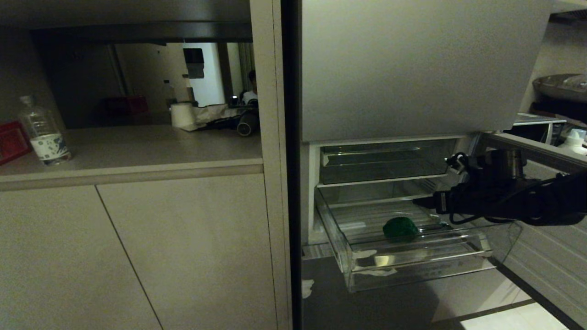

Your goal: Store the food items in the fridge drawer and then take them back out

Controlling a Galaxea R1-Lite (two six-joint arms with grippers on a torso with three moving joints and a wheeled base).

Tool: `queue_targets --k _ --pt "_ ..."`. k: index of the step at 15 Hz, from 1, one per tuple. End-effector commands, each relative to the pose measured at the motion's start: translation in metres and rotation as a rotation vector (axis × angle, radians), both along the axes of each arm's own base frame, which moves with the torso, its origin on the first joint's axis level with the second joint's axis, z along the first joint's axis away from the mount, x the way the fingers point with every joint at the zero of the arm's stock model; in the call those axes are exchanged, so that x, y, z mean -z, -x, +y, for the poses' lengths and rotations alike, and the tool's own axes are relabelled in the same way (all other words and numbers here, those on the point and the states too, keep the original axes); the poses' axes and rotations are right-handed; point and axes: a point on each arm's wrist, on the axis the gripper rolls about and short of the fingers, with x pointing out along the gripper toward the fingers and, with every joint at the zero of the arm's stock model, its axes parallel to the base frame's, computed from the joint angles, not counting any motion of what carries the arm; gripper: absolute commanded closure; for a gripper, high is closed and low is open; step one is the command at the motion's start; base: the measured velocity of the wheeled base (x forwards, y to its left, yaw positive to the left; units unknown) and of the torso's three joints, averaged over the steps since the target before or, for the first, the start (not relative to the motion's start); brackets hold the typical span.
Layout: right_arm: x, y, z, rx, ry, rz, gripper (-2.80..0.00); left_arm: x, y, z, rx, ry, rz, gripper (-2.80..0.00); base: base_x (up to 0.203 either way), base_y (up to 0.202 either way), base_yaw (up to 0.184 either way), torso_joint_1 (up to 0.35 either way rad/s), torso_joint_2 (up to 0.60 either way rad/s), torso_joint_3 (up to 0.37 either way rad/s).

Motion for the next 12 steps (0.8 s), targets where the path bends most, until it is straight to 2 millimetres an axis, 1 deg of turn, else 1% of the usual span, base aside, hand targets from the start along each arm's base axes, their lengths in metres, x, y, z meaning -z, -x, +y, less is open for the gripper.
queue_targets --k 1,4,6,8,10,11,12 --pt "-0.043 0.055 0.0 0.007 0.005 -0.088 0.0 0.0 0.0 0.0 0.0 0.0 0.002 0.0 0.0 0.0 0.0 0.0 0.0 0.0" --pt "-0.065 0.12 0.001 0.023 0.01 -0.155 0.0 0.0 0.0 0.0 0.0 0.0 0.002 0.0 0.0 0.0 0.0 0.0 0.0 0.0" --pt "-0.066 0.166 -0.001 0.057 0.014 -0.176 0.0 0.0 0.0 0.0 0.0 0.0 0.002 0.0 0.0 0.0 0.0 0.0 0.0 0.0" --pt "-0.055 0.206 -0.004 0.103 0.018 -0.175 0.0 0.0 0.0 0.0 0.0 0.0 0.001 0.0 0.0 0.0 0.0 0.0 0.0 0.0" --pt "-0.045 0.233 -0.004 0.135 0.023 -0.179 0.0 0.0 0.0 0.0 0.0 0.0 0.002 0.0 0.0 0.0 0.0 0.0 0.0 0.0" --pt "-0.042 0.24 -0.004 0.149 0.029 -0.182 0.0 0.0 0.0 0.0 0.0 0.0 0.002 0.0 0.0 0.0 0.0 0.0 0.0 0.0" --pt "-0.042 0.242 -0.004 0.154 0.031 -0.188 0.0 0.0 0.0 0.0 0.0 0.0 0.002 0.0 -0.001 -0.004 -0.083 -0.007 0.0 0.007"
